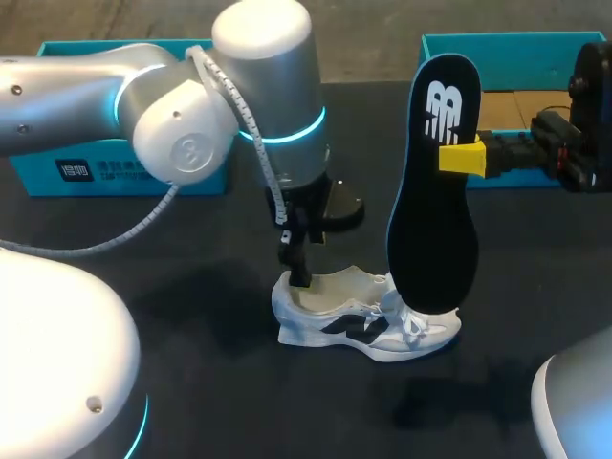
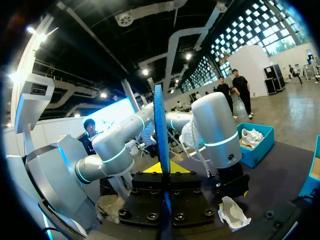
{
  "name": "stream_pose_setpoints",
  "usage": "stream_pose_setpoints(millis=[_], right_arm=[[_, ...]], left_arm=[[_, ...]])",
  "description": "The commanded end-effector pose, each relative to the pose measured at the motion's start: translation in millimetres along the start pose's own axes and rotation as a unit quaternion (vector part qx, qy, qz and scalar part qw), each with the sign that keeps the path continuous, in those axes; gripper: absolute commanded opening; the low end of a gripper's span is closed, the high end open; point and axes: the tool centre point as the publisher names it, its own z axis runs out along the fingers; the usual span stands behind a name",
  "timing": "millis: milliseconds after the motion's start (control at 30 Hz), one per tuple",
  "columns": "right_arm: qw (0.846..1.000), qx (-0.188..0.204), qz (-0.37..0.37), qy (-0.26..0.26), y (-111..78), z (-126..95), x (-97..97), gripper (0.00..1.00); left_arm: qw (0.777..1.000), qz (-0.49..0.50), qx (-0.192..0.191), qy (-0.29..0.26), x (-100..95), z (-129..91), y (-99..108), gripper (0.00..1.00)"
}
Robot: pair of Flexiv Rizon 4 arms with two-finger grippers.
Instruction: Take the shoe out of the shoebox, open the shoe tongue, remove and reinsert the insole, then place the shoe into the shoebox
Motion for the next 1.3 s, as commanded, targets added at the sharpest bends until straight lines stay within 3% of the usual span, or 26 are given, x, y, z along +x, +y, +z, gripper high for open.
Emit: stream_pose_setpoints(millis=[33,300,667,900,967,1100,1133,1167,1300], right_arm=[[1.0,0.002,0.001,0.001,1.3,2.8,-2.4,0.0],[1.0,0.002,0.001,0.001,1.3,2.8,-2.4,0.0],[1.0,0.002,0.001,0.001,1.3,2.8,-2.4,0.0],[1.0,0.002,0.001,0.001,1.3,2.8,-2.4,0.0],[1.0,0.002,0.001,0.001,1.3,2.8,-2.4,0.0],[1.0,0.002,0.001,0.001,1.3,2.8,-2.4,0.0],[1.0,0.002,0.001,0.001,1.3,2.8,-2.4,0.0],[1.0,0.002,0.001,0.001,1.3,2.8,-2.4,0.0],[1.0,0.002,0.001,0.001,1.3,2.8,-2.4,0.0]], left_arm=[[1.0,0.002,-0.007,0.007,-11.5,15.2,-21.3,1.0],[1.0,-0.024,0.014,-0.007,-26.0,35.2,-44.7,1.0],[0.999,-0.036,0.003,-0.01,-40.8,66.2,-58.2,1.0],[0.999,-0.037,-0.006,-0.003,-40.6,82.5,-51.2,0.86],[0.999,-0.037,-0.007,-0.001,-39.9,85.4,-49.2,0.65],[0.999,-0.04,-0.011,0.001,-38.7,88.5,-45.2,0.38],[0.999,-0.041,-0.011,0.002,-37.9,88.6,-43.9,0.24],[0.999,-0.041,-0.011,0.002,-36.9,88.4,-42.5,0.0],[0.999,-0.036,-0.009,0.003,-29.6,86.7,-38.2,0.0]])
